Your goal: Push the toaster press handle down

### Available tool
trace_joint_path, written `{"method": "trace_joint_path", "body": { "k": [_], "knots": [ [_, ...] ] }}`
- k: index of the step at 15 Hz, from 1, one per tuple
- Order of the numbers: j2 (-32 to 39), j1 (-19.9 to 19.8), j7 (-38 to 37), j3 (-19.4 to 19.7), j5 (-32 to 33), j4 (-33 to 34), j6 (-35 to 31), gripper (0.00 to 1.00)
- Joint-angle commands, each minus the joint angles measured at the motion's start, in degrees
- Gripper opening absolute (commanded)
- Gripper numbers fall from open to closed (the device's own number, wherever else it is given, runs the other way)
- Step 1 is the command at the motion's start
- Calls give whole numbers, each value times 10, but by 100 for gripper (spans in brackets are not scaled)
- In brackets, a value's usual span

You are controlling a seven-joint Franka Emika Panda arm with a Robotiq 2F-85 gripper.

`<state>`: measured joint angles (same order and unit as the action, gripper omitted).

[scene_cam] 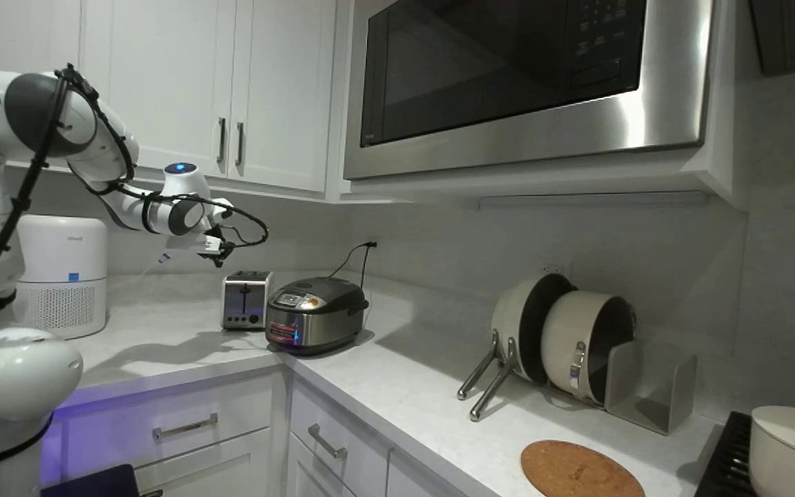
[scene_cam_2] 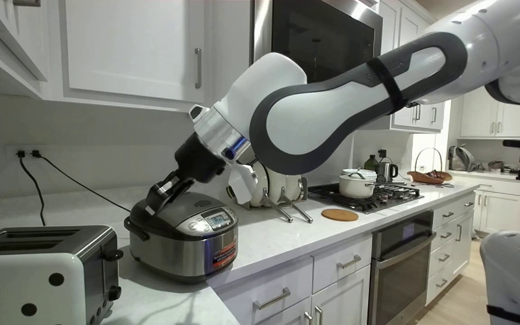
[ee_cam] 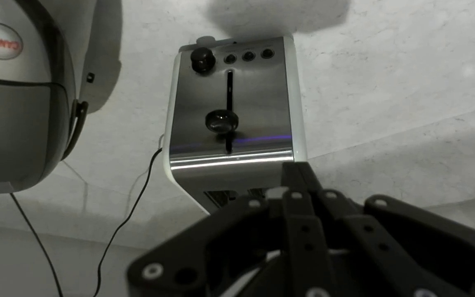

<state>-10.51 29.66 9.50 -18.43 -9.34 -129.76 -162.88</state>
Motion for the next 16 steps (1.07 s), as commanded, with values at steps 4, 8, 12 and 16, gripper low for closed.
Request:
{"method": "trace_joint_path", "body": {
  "k": [4, 8, 12, 16],
  "knots": [
    [73, -31, -21, -24, 55, 55, -32, 0],
    [112, -45, -27, -26, 86, 87, -35, 0],
    [149, -49, -49, -26, 116, 116, -30, 0],
    [179, -32, -79, -9, 153, 140, -30, 0]
  ]
}}
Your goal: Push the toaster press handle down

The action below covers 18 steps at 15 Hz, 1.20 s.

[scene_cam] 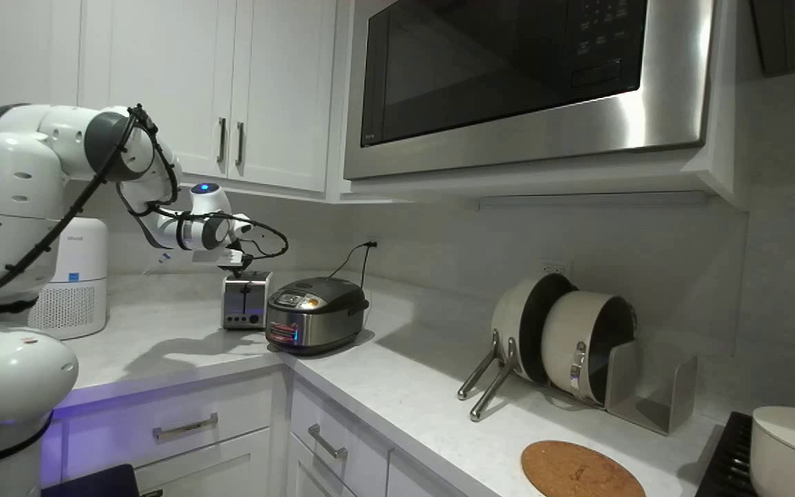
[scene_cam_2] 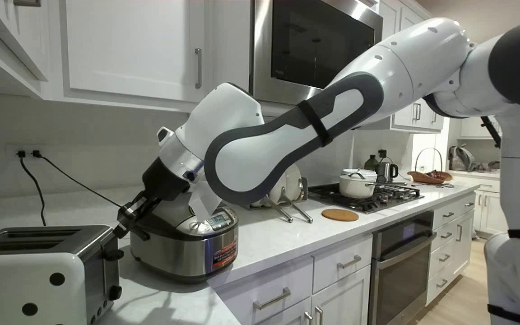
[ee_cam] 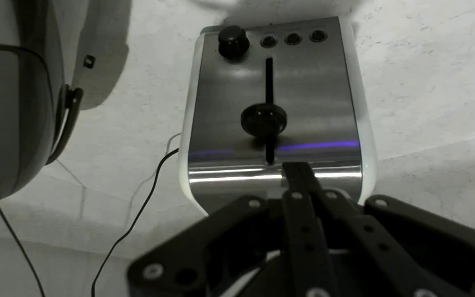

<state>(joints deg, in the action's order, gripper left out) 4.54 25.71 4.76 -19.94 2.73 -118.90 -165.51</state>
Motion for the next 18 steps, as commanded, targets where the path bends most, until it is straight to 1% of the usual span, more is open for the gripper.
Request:
{"method": "trace_joint_path", "body": {
  "k": [1, 5, 7, 10, 14, 17, 18],
  "knots": [
    [35, 10, -39, 8, 41, 37, -3, 0],
    [57, 18, -77, 20, 89, 62, 2, 0],
    [65, 23, -103, 29, 124, 75, 8, 0],
    [68, 38, -148, 52, 185, 95, 29, 0],
    [67, 58, -194, 67, 251, 124, 88, 0],
    [66, 69, -201, 59, 271, 149, 169, 0],
    [68, 64, -197, 48, 271, 158, 196, 0]
  ]
}}
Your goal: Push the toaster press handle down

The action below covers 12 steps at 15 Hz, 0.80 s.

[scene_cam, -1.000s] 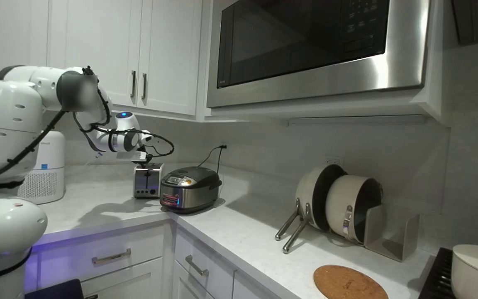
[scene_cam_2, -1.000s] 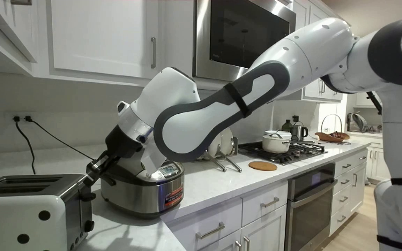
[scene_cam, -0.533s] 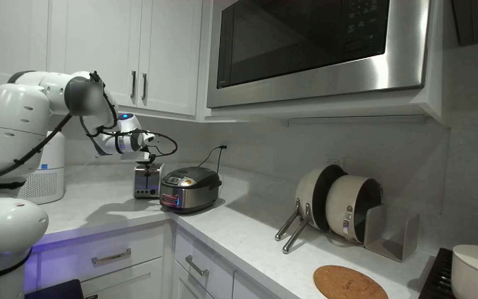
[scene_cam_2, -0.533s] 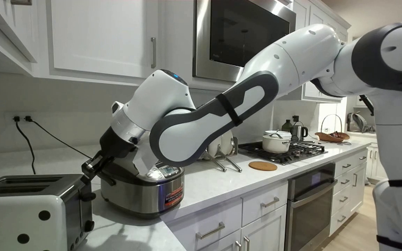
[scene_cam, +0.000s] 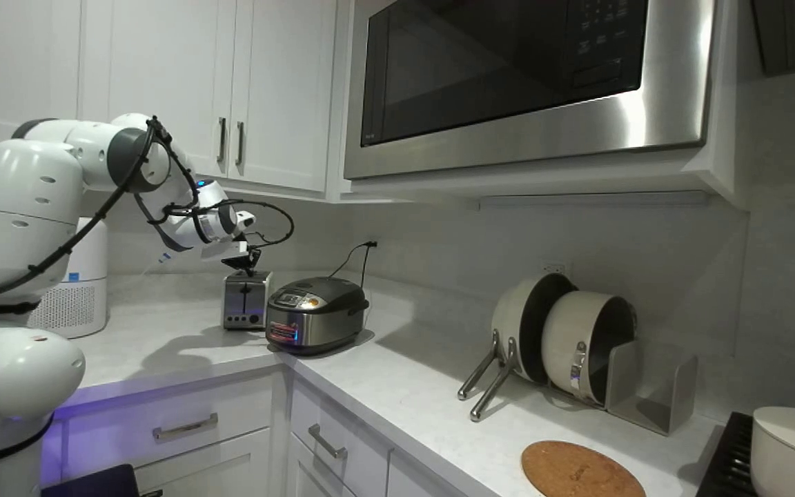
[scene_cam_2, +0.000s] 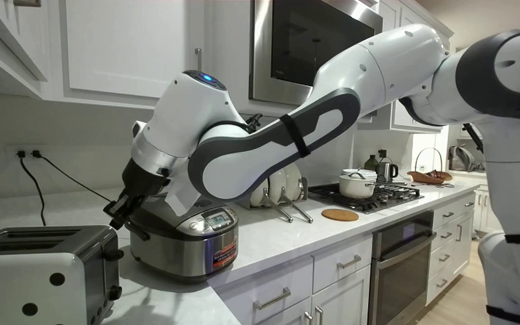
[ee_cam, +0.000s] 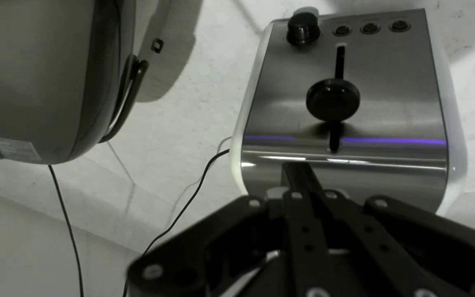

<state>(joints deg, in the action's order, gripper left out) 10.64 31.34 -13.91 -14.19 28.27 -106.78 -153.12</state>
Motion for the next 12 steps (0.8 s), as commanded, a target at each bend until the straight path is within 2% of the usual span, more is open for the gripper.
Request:
{"method": "trace_joint_path", "body": {
  "k": [1, 6, 12],
  "knots": [
    [7, 9, -6, -14, 12, 45, 99, 0],
    [18, 6, 9, -35, -6, 91, 218, 0],
    [49, -1, 60, -46, -66, 144, 273, 0]
  ]
}}
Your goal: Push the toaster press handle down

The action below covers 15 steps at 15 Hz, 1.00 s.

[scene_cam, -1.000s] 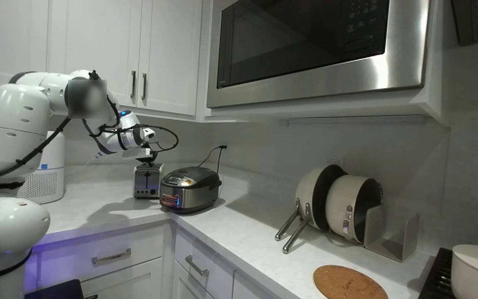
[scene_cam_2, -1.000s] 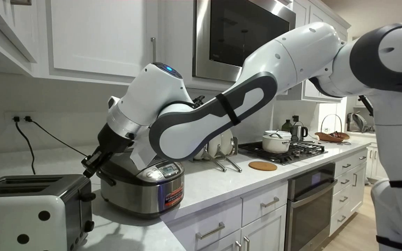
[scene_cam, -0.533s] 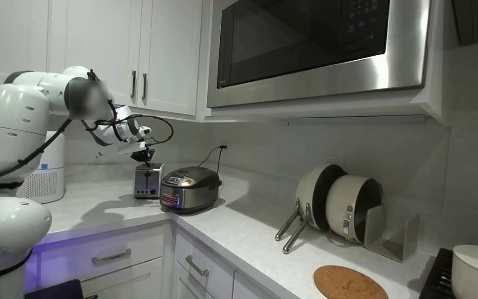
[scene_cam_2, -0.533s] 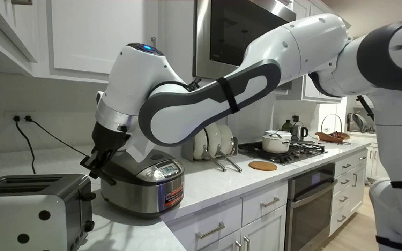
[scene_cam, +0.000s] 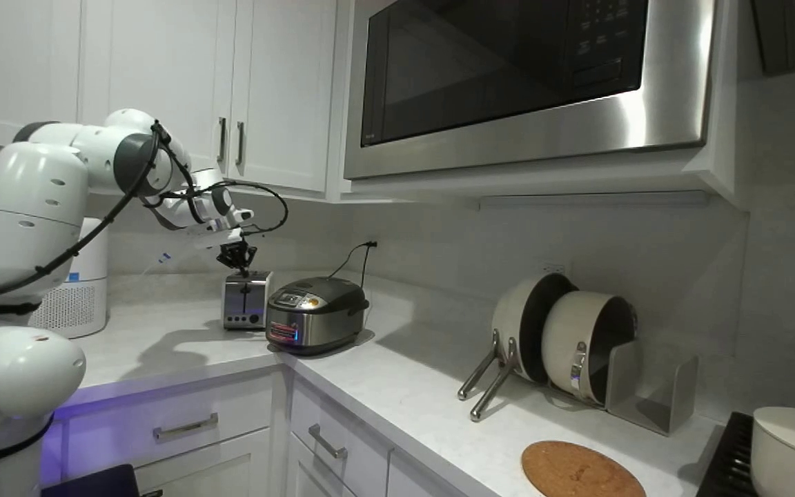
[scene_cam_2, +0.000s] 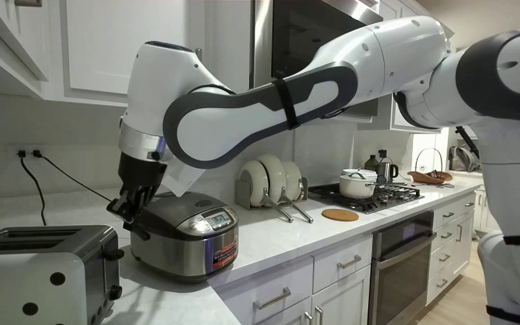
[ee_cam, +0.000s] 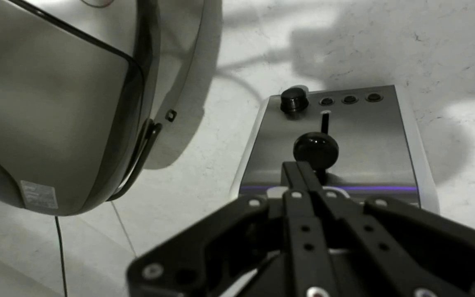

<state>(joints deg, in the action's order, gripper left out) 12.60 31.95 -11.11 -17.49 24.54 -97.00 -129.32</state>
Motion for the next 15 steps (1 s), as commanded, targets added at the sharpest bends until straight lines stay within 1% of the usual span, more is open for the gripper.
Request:
{"method": "trace_joint_path", "body": {
  "k": [1, 5, 15],
  "knots": [
    [36, -6, 39, -13, -37, 53, 39, 0],
    [66, -1, 55, -12, -55, 80, 53, 0],
    [133, 10, 65, -4, -62, 149, 79, 0]
  ]
}}
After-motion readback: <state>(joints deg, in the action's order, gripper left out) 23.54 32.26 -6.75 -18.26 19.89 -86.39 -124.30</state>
